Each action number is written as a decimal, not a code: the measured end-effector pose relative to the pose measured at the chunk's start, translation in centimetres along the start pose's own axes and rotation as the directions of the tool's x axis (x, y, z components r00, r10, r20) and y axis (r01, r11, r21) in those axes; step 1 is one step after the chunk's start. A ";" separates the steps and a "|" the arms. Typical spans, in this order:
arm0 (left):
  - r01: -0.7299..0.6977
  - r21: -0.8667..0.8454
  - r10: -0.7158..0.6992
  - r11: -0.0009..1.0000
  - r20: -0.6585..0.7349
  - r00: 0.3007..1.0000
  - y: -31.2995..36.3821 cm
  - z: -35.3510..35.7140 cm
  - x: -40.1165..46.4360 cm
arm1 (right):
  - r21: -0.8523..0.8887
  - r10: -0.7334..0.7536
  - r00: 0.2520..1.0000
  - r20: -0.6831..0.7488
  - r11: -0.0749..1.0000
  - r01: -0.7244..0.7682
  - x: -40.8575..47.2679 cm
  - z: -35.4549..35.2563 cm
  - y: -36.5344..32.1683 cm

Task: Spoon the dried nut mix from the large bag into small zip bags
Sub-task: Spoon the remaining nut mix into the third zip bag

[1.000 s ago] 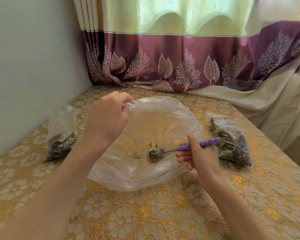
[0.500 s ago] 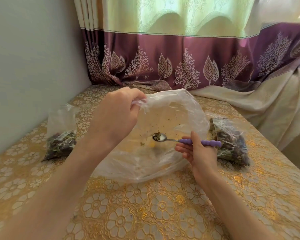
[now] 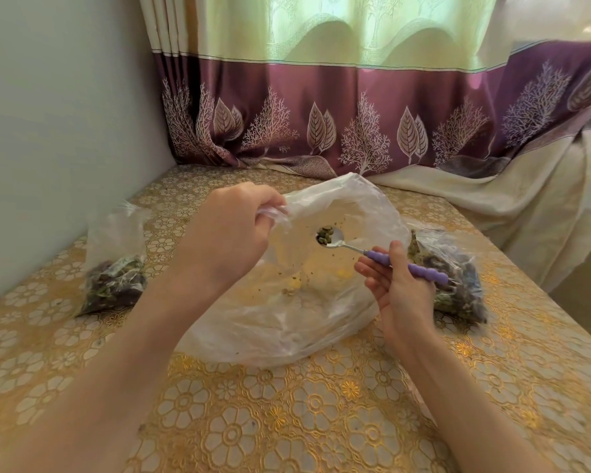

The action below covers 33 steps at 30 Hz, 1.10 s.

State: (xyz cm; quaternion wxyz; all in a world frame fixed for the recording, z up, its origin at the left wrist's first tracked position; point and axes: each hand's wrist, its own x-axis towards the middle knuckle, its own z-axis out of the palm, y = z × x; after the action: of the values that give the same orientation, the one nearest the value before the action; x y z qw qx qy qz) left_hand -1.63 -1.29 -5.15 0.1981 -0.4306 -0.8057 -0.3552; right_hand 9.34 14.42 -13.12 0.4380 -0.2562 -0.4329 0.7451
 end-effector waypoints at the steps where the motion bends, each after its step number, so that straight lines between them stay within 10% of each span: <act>1: 0.005 -0.004 -0.006 1.000 0.000 1.000 -0.1 0.0 0.0 | 0.013 -0.008 1.000 -0.001 1.000 0.008 0.1 0.0 -0.1; 22: 0.028 0.063 -0.023 0.998 -0.068 0.997 -0.6 -0.1 1.2 | -0.467 0.064 0.995 0.079 0.884 -0.020 -1.0 -1.1 -0.7; 33: -0.063 -0.027 0.061 0.998 -0.082 0.995 1.9 -0.4 1.8 | -0.384 0.139 0.984 0.116 0.919 -0.084 -2.2 0.2 0.8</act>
State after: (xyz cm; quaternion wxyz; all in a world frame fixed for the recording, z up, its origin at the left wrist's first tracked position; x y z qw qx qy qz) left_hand -1.03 0.18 -3.00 0.2351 -0.4434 -0.7780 -0.3779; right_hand 9.88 12.18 -13.70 0.3055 -0.3067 -0.5827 0.6878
